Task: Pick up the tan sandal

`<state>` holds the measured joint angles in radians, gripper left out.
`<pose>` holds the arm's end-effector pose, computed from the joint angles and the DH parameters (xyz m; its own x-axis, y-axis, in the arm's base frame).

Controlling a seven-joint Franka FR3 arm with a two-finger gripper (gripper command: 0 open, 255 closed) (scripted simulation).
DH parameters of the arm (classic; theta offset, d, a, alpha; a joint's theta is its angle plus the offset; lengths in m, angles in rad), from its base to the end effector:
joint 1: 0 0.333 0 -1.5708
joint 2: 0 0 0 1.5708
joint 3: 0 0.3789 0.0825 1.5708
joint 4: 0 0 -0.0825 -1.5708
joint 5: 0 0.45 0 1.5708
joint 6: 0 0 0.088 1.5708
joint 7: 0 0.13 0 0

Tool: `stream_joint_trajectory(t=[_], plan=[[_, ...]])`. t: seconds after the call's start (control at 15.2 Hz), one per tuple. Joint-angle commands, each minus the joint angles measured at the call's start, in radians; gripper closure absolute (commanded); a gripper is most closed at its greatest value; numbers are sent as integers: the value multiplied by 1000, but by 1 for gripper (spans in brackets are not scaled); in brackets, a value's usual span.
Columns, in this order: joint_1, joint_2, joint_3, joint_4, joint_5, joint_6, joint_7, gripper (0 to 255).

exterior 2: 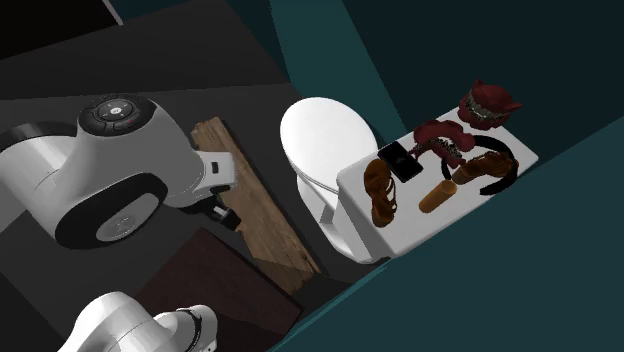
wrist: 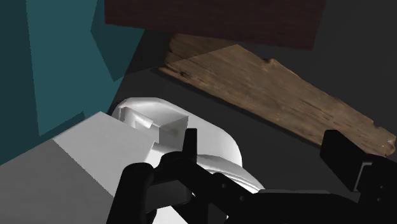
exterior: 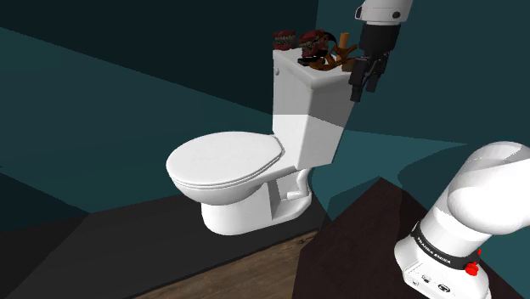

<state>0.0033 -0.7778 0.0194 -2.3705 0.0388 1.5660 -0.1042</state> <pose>0.3289 0.0143 0.6011 0.9924 0.1208 -0.0240 0.1201 -0.9924 -0.0278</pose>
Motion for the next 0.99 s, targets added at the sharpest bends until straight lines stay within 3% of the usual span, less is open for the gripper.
stream_joint_trajectory(t=[0.0, 0.46, 0.92], plan=[[0, 0, 0, 0, 0, 0, 0, 0], [-34, 203, -108, 167, -50, 56, -120, 0], [-52, 424, -207, 388, -50, 76, -240, 0]])
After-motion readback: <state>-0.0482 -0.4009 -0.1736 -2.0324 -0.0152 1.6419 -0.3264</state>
